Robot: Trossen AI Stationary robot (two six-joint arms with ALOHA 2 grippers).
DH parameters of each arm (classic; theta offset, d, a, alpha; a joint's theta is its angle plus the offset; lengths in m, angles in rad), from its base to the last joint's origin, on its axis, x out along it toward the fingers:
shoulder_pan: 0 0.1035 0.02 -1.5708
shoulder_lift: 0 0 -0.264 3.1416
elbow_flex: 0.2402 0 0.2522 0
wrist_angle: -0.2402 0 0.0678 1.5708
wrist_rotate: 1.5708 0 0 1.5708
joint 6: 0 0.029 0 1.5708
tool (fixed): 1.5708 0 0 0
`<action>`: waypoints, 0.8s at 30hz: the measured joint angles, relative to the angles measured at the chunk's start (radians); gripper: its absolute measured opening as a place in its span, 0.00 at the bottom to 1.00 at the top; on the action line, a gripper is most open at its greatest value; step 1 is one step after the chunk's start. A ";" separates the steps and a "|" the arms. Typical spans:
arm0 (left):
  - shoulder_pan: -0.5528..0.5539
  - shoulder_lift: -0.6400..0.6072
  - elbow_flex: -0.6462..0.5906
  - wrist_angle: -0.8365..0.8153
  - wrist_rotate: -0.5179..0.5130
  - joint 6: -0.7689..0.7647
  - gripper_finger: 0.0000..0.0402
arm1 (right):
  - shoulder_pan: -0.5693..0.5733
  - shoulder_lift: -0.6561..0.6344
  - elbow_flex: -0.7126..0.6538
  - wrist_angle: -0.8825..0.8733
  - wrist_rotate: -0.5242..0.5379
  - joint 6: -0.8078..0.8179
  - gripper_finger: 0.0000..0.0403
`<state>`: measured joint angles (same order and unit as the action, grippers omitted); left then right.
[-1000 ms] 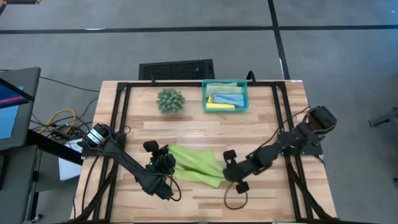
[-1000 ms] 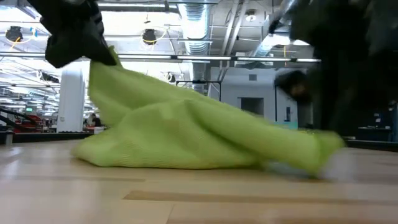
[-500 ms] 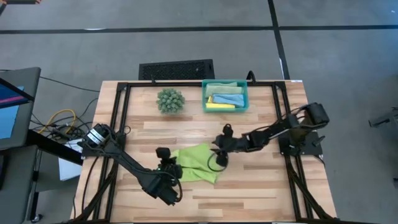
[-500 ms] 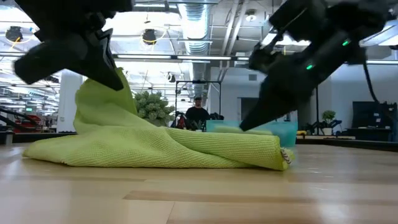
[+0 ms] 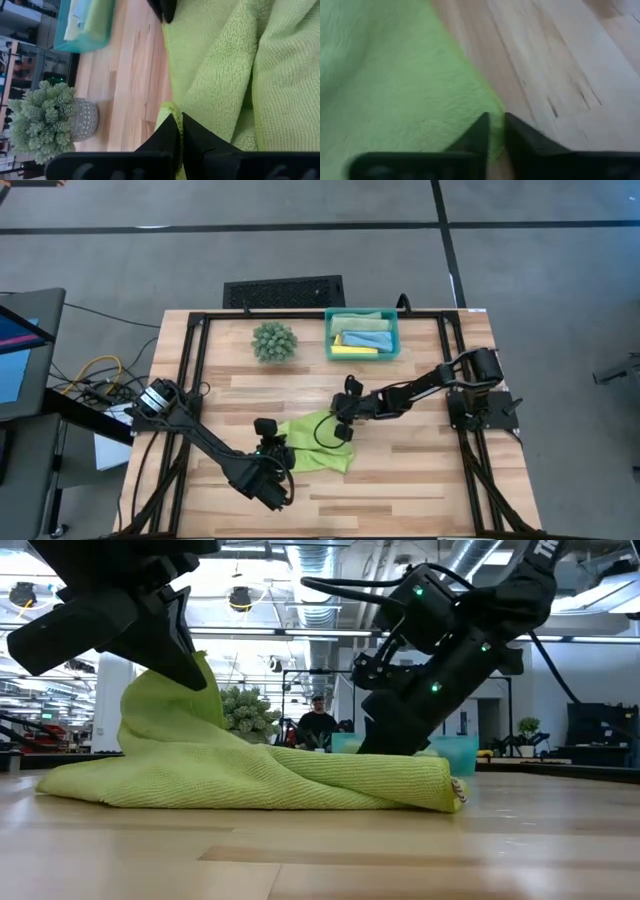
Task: Roll microfiber towels into tight, uniform cylinder then place into a basket
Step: Roll the green microfiber cloth
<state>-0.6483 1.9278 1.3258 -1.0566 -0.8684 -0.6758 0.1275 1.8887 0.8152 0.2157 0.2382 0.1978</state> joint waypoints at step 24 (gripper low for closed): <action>-0.422 0.001 0.538 -0.140 -0.547 -0.044 0.00 | 0.802 -0.789 -0.005 -0.010 0.261 -0.280 0.01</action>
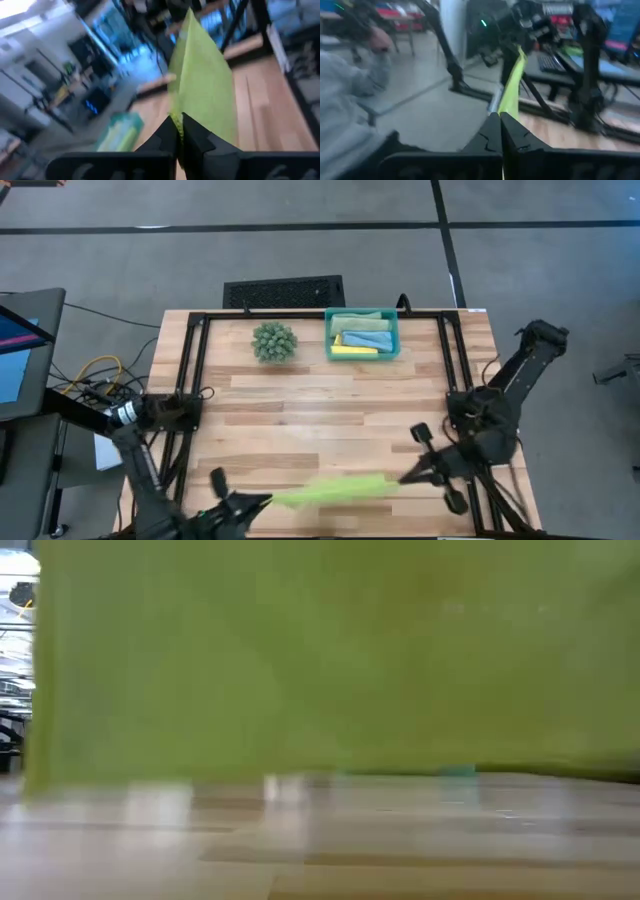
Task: Roll microfiber towels into tight, uniform cylinder then place into a basket
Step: Roll the green microfiber cloth
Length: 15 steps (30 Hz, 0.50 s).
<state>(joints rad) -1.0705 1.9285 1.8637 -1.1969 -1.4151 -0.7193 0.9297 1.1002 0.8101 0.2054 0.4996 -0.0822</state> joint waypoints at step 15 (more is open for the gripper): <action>0.131 0.004 -0.113 -0.144 0.128 -0.259 0.00 | -0.017 0.052 0.000 -0.199 0.233 0.276 0.02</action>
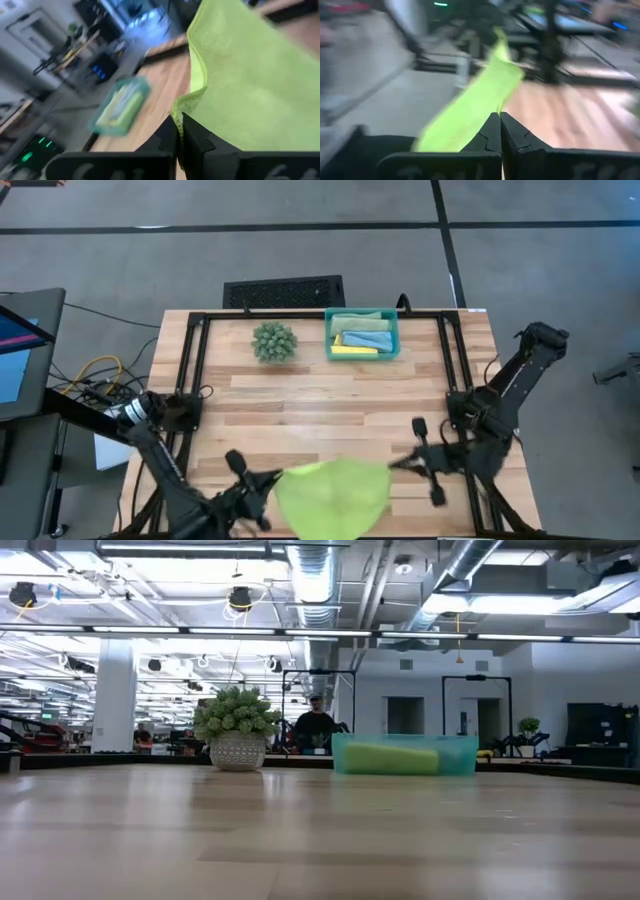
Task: Roll microfiber towels into tight, uniform cylinder then place into a basket
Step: Roll the green microfiber cloth
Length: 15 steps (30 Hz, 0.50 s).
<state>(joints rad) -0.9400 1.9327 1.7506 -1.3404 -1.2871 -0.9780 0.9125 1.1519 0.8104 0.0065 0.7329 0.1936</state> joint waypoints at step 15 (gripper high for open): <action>0.413 0.000 -0.478 -0.032 -0.143 -0.055 0.00 | -0.499 0.000 -0.232 -0.232 0.161 0.337 0.02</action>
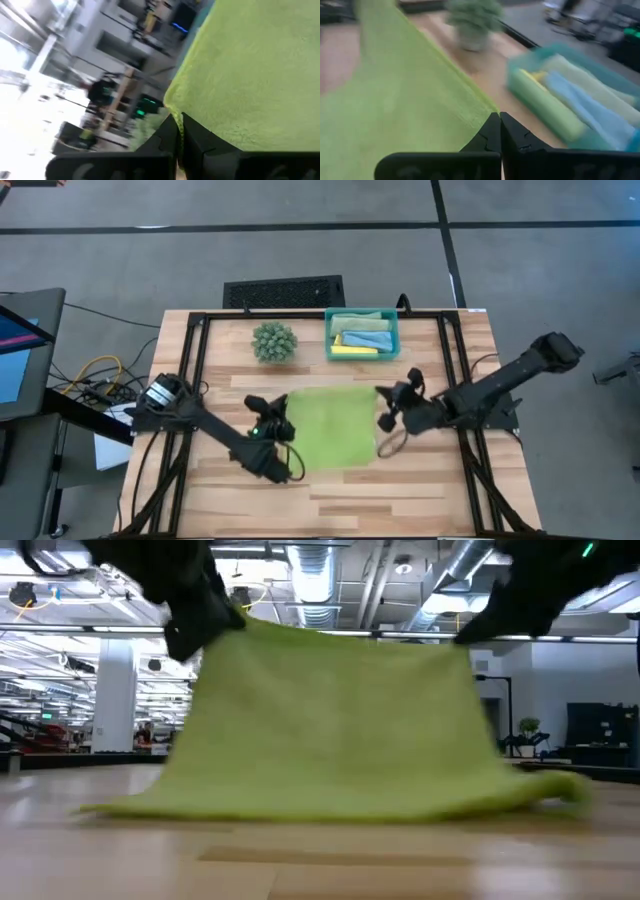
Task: Roll microfiber towels into tight, uniform cylinder then place into a basket
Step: Roll the green microfiber cloth
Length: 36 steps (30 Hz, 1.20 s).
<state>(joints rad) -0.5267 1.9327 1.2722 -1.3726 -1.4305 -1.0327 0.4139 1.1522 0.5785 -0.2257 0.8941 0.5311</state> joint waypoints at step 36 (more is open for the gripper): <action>0.007 -0.026 -0.111 0.478 0.465 0.551 0.00 | -0.076 0.175 -0.145 0.478 -0.403 -0.357 0.02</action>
<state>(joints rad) -0.5199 1.9065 1.1616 -0.8949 -0.9652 -0.4820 0.3374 1.3273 0.4339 0.2526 0.4915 0.1744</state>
